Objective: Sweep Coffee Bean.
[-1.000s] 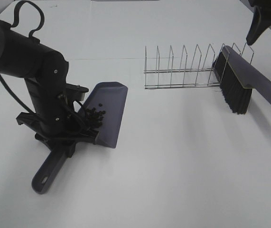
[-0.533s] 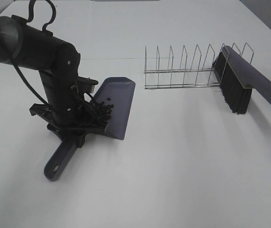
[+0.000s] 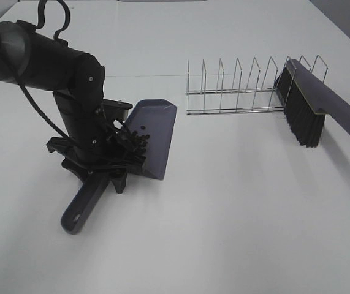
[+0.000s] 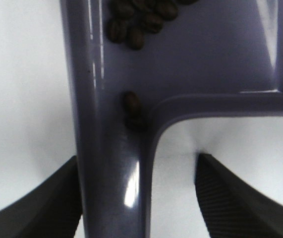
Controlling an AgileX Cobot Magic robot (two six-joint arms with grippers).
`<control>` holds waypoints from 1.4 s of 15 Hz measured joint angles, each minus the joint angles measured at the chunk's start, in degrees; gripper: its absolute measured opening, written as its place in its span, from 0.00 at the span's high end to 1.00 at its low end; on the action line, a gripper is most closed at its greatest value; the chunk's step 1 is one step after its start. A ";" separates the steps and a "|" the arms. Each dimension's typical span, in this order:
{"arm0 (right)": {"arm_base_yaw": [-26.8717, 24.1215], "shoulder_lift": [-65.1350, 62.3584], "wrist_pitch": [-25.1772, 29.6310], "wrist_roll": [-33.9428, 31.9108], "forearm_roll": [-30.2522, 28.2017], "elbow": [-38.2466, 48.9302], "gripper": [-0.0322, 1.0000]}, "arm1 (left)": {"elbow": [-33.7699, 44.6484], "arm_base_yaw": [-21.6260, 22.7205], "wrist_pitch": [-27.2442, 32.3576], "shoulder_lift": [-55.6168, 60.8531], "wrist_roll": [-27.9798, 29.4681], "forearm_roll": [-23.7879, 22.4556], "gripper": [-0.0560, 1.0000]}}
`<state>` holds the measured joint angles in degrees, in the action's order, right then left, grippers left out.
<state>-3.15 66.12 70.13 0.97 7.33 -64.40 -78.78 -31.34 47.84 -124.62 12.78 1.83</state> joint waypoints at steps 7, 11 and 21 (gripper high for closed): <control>0.00 -4.58 0.00 -1.55 -0.17 0.00 0.29 | 0.00 6.47 6.30 8.48 -1.03 -1.09 0.39; 0.00 -9.45 -0.11 -1.55 -0.17 3.72 0.29 | 0.06 23.49 10.31 22.86 -10.71 1.38 0.39; 0.00 -35.75 0.11 -0.97 -0.69 20.51 0.29 | 22.23 36.67 11.86 62.68 -17.99 1.55 0.39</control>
<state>-3.15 30.37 70.24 0.00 6.65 -43.89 -56.55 5.33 59.70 -61.94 -5.21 3.38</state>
